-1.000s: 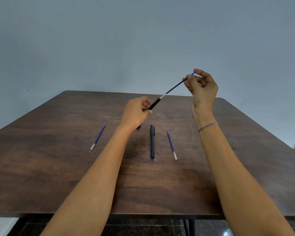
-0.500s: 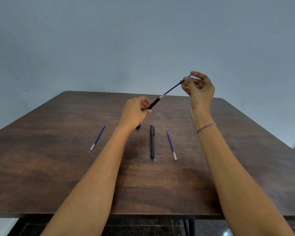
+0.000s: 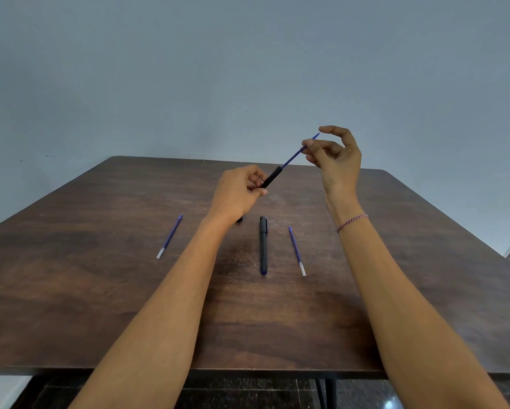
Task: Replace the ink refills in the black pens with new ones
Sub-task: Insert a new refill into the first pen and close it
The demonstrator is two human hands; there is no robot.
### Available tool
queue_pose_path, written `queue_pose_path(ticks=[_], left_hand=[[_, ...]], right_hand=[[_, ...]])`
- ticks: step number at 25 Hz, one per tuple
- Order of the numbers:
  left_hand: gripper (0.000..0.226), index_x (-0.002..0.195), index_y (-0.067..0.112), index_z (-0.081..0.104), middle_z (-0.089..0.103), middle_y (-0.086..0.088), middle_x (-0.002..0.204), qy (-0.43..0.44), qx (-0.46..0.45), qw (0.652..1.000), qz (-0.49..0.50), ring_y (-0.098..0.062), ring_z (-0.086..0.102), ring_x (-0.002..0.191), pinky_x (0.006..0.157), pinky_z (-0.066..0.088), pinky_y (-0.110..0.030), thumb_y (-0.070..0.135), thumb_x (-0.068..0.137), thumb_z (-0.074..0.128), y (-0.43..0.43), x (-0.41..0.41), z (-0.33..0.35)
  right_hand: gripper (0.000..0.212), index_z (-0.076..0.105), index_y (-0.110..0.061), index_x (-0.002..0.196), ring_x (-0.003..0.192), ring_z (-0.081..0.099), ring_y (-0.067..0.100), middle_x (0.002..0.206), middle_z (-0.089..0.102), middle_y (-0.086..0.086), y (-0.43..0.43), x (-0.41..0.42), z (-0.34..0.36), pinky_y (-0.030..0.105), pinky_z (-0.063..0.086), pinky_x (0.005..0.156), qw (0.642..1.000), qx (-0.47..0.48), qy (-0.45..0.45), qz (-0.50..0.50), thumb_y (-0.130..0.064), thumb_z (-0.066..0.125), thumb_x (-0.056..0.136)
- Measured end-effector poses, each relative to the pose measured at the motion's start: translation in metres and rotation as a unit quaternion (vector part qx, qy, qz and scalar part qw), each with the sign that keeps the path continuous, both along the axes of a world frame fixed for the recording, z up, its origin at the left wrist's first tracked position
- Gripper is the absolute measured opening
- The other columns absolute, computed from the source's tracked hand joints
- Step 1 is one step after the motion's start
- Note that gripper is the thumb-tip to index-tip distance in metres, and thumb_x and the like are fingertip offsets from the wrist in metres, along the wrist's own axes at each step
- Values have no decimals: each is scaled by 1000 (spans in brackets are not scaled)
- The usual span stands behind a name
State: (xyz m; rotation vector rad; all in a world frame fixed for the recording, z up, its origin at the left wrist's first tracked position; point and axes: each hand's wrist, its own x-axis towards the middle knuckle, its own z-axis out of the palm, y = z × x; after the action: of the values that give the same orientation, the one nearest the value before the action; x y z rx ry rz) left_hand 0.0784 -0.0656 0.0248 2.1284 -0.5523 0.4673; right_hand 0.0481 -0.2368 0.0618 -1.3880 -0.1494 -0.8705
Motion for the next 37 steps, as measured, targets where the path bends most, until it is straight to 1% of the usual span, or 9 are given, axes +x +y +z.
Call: queue_pose_path(ticks=[7, 14, 18, 26, 30, 32, 33, 35, 37], left_hand=[[20, 95, 19, 67, 64, 7, 81, 1, -13, 1000, 0, -3, 59, 71, 67, 47, -13, 13, 77, 74, -1, -1, 1], [19, 95, 17, 68, 64, 8, 80, -14, -6, 1000, 5, -2, 58, 69, 65, 43, -8, 10, 78, 73, 0, 1, 1], [18, 94, 18, 68, 64, 9, 80, -23, 5, 1000, 3, -2, 58, 71, 66, 41, -6, 10, 78, 72, 1, 2, 1], [18, 90, 19, 67, 64, 9, 78, -14, -8, 1000, 9, 2, 57, 67, 65, 45, -12, 10, 77, 74, 5, 5, -1], [18, 92, 16, 66, 61, 8, 77, -2, -25, 1000, 15, 1, 56, 65, 64, 45, -11, 9, 77, 74, 6, 6, -1], [18, 91, 16, 65, 60, 9, 76, 0, -40, 999, 29, -1, 57, 67, 68, 48, -15, 8, 77, 73, 8, 7, -1], [18, 90, 17, 64, 60, 9, 77, 0, -50, 998, 39, -2, 58, 68, 70, 50, -18, 8, 77, 73, 10, 8, -1], [18, 90, 18, 62, 60, 7, 80, -1, -74, 995, 70, -7, 60, 72, 72, 53, -23, 9, 78, 72, 16, 12, -2], [18, 91, 17, 62, 62, 5, 83, -6, -104, 988, 115, -11, 62, 76, 75, 54, -27, 9, 79, 72, 24, 15, -4]], right_hand=[[9, 65, -9, 96, 75, 71, 19, 82, 71, 14, 7, 5, -7, 22, 55, 69, 999, -27, 25, 24, -8, 66, 87], [11, 67, -5, 98, 75, 71, 17, 84, 71, 13, 7, 8, -9, 22, 56, 70, 998, -37, 48, 25, -9, 66, 88], [11, 66, -4, 98, 69, 69, 14, 78, 70, 11, 10, 10, -11, 21, 55, 67, 997, -31, 52, 43, -8, 65, 88], [5, 64, -14, 94, 72, 68, 15, 80, 70, 7, 18, 8, -14, 19, 52, 63, 996, -64, 46, 38, -13, 64, 90], [15, 64, -21, 105, 83, 66, 14, 91, 68, 4, 19, 8, -16, 20, 53, 64, 994, -98, 39, 20, -17, 62, 91], [19, 63, -24, 110, 87, 63, 14, 97, 67, 5, 19, 9, -18, 20, 54, 65, 994, -102, 44, -1, -19, 61, 91], [20, 63, -24, 110, 87, 62, 11, 96, 67, 3, 18, 10, -19, 21, 54, 66, 993, -111, 46, -18, -19, 61, 91], [17, 65, -21, 106, 77, 57, 1, 87, 66, -4, 20, 11, -23, 18, 51, 68, 986, -152, 51, -51, -17, 61, 90], [12, 66, -20, 98, 66, 53, 0, 80, 66, -4, 28, 12, -30, 15, 44, 64, 970, -218, 81, -63, -16, 62, 88]])
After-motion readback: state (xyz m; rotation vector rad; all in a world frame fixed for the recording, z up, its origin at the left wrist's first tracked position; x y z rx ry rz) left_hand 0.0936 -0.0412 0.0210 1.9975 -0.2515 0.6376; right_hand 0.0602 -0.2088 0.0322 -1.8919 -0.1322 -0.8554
